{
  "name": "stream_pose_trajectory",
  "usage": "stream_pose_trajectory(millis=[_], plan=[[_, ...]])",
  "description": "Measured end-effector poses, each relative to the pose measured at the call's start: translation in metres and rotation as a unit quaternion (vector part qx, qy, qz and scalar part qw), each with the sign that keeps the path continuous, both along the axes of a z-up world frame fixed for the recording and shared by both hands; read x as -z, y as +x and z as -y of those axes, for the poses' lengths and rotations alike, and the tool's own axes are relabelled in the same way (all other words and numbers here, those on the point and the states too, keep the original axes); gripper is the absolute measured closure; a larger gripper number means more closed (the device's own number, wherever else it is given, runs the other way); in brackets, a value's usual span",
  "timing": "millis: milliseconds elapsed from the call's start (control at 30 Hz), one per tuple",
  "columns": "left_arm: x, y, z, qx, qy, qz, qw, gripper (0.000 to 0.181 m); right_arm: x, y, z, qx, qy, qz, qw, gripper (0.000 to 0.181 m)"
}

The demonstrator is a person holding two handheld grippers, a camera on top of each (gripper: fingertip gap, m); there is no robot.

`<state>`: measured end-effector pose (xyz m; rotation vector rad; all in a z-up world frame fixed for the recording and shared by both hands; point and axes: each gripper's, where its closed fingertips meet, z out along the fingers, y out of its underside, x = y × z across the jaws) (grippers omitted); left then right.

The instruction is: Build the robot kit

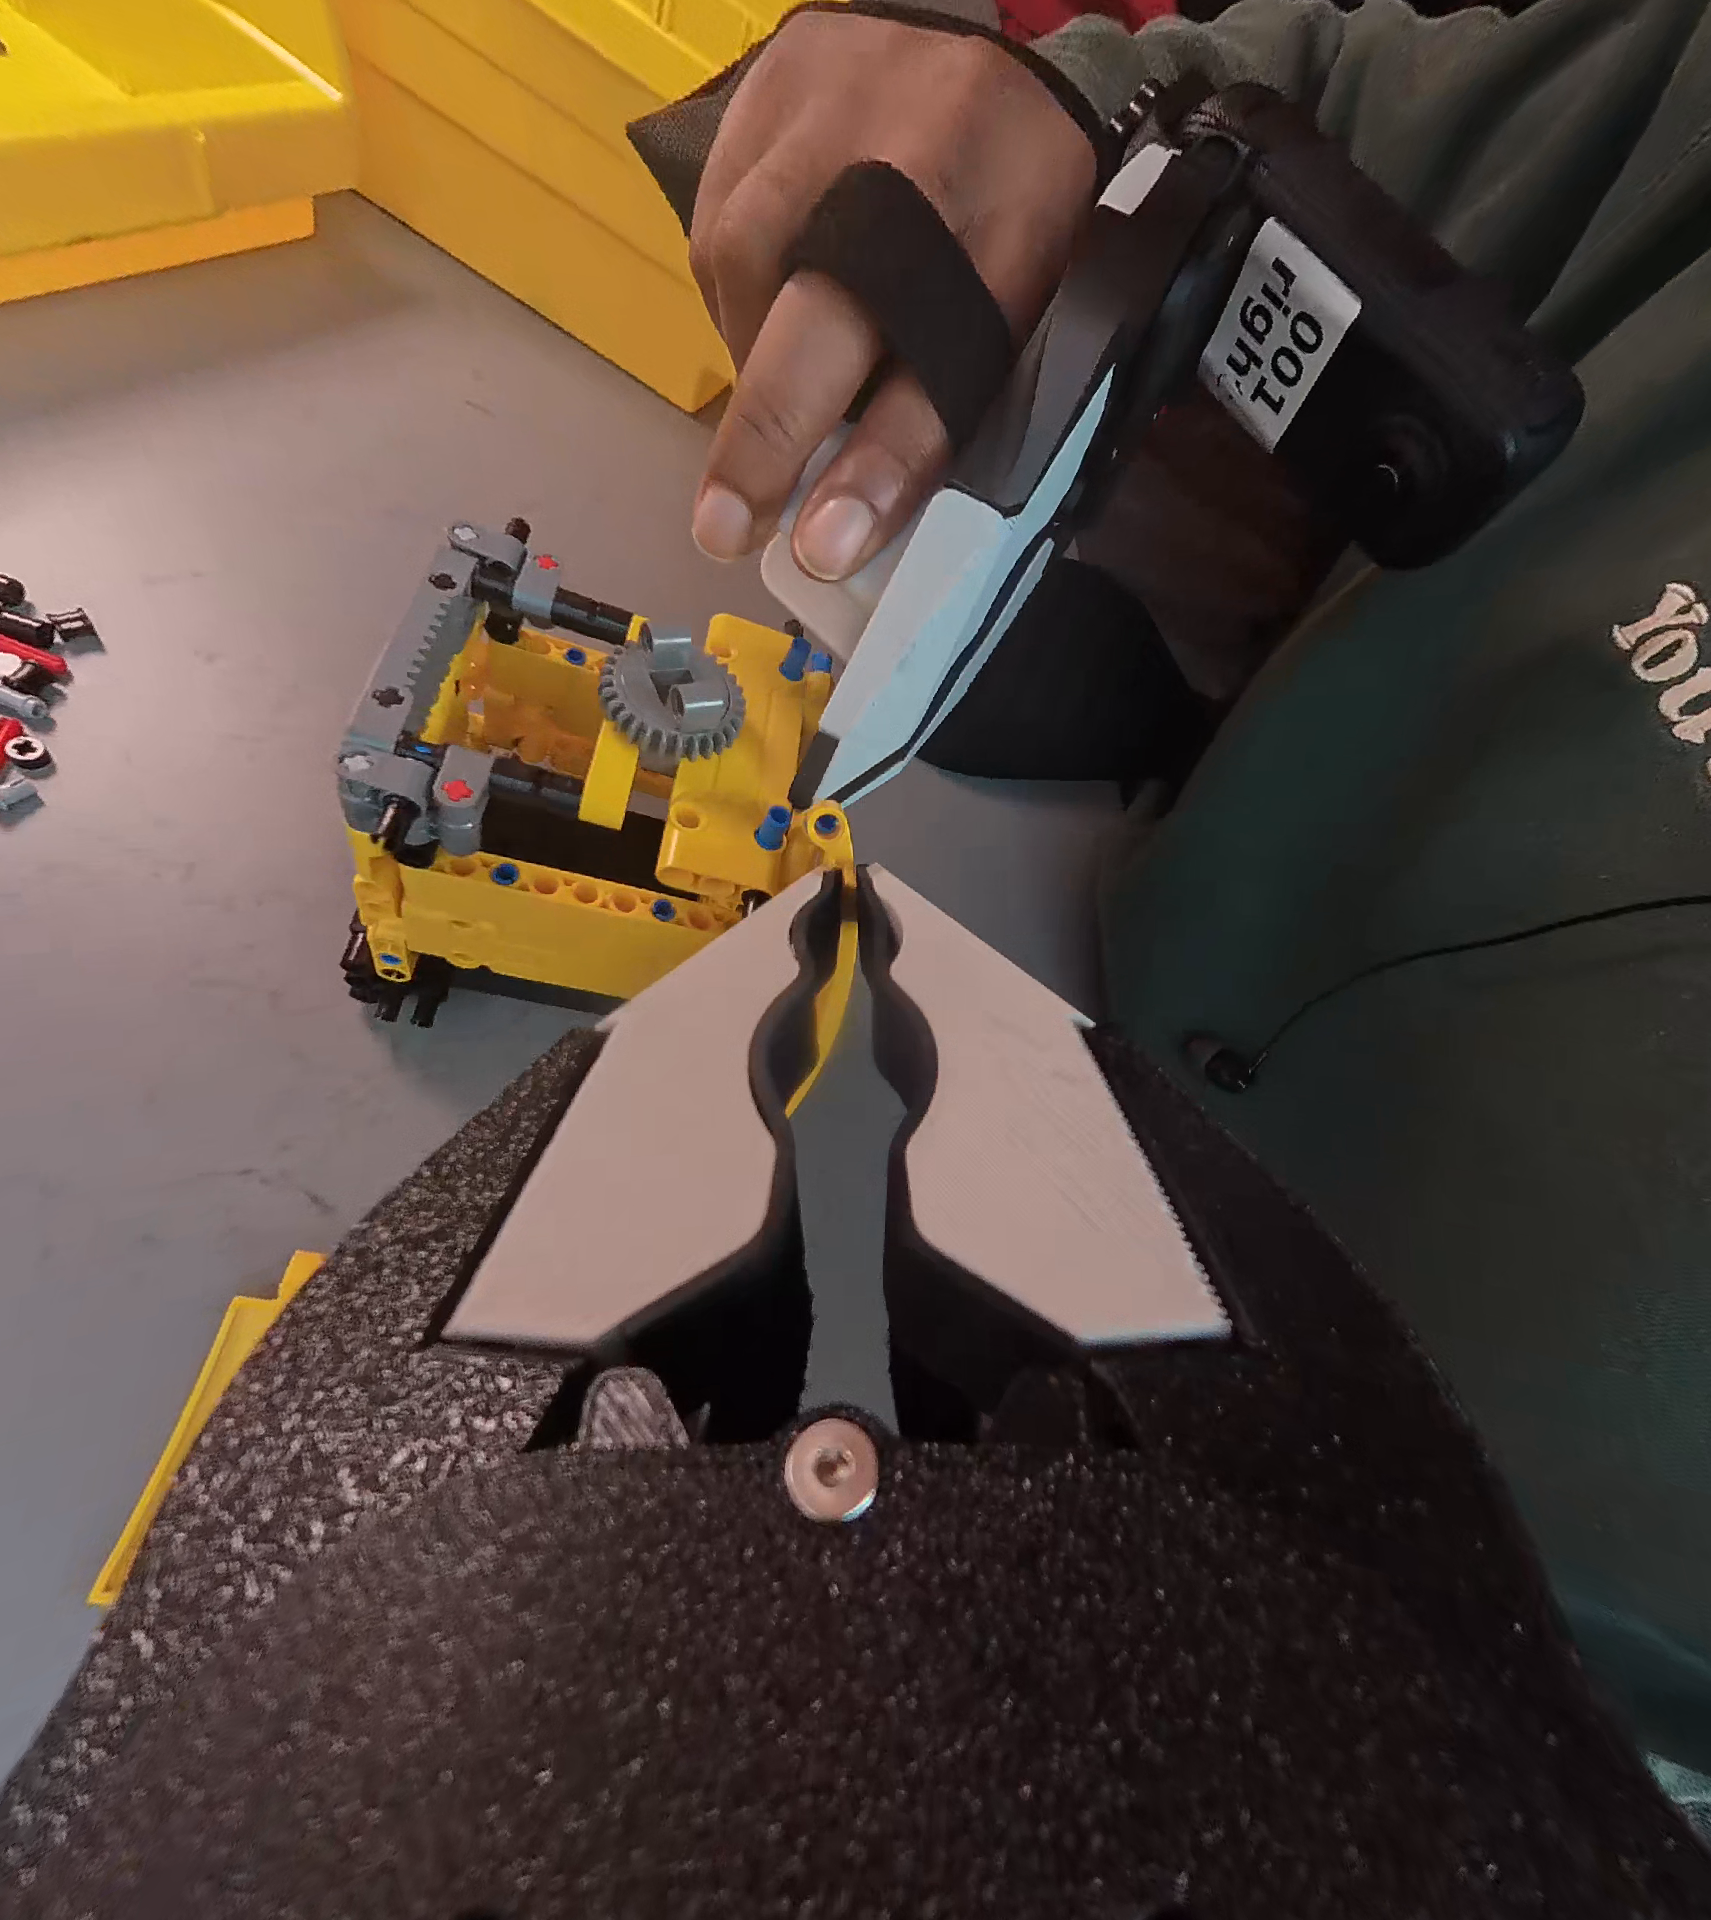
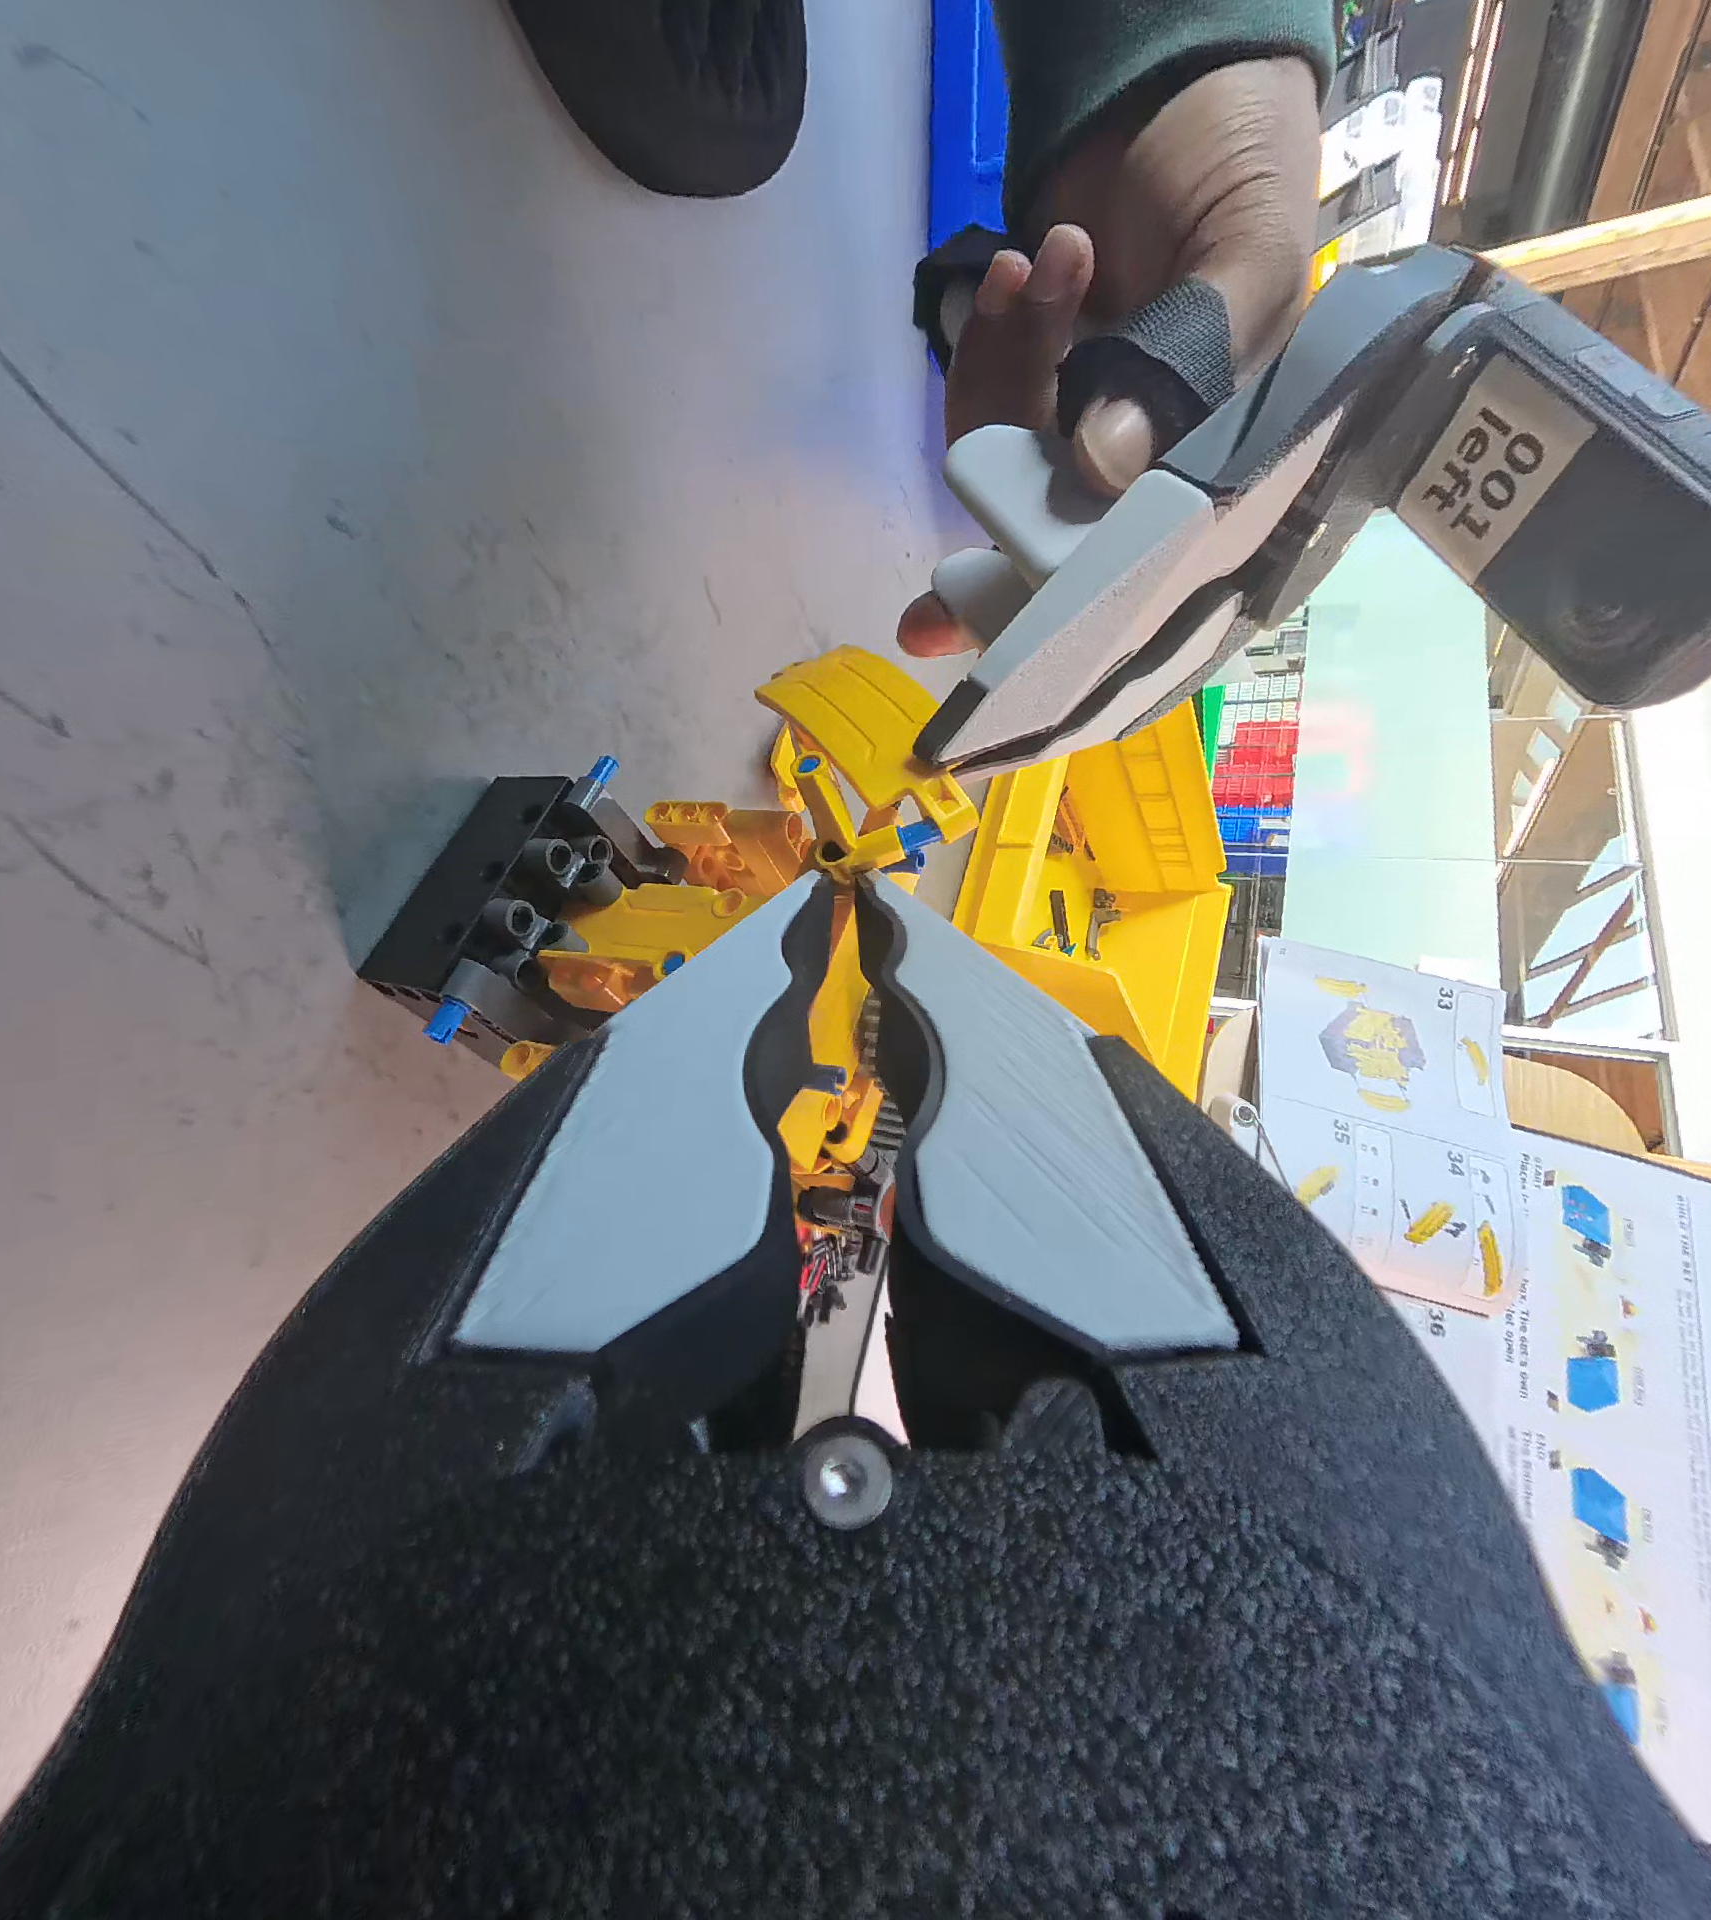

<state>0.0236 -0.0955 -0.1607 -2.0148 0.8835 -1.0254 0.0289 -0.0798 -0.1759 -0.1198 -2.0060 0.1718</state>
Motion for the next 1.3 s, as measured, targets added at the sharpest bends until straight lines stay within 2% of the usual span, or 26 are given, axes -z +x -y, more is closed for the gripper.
stream_pose_trajectory(millis=[333, 500, 700, 767, 867, 933, 1033, 1167, 1300], plan=[[0.001, -0.005, 0.001, 0.061, -0.016, -0.17, 0.983, 0.179, -0.003, -0.004, 0.008, -0.001, -0.027, -0.007, 1.0, 0.165], [0.001, -0.008, -0.002, 0.102, -0.037, -0.241, 0.965, 0.179, -0.005, -0.008, 0.005, 0.0, -0.02, -0.015, 1.0, 0.17], [0.001, -0.01, -0.004, 0.124, -0.072, -0.238, 0.961, 0.179, -0.007, -0.009, 0.004, 0.001, -0.043, -0.015, 0.999, 0.172], [0.001, -0.01, -0.006, 0.127, -0.078, -0.236, 0.96, 0.179, -0.006, -0.007, 0.001, 0.001, -0.033, -0.001, 0.999, 0.163], [0.001, -0.009, -0.006, 0.135, -0.083, -0.243, 0.957, 0.179, -0.008, -0.006, -0.003, 0.009, -0.02, 0.02, 1.0, 0.135], [0.001, -0.008, -0.007, 0.143, -0.087, -0.25, 0.954, 0.179, -0.008, -0.009, -0.004, 0.012, -0.006, 0.025, 1.0, 0.128], [0.0, -0.007, -0.008, 0.152, -0.097, -0.258, 0.949, 0.179, -0.007, -0.014, -0.006, 0.016, 0.019, 0.031, 0.999, 0.128], [-0.001, -0.005, -0.01, 0.152, -0.121, -0.249, 0.949, 0.179, 0.0, -0.016, -0.006, 0.015, 0.034, 0.027, 0.999, 0.14], [0.0, -0.004, -0.01, 0.157, -0.138, -0.243, 0.947, 0.179, -0.003, -0.019, -0.008, 0.015, 0.046, 0.001, 0.999, 0.15]])
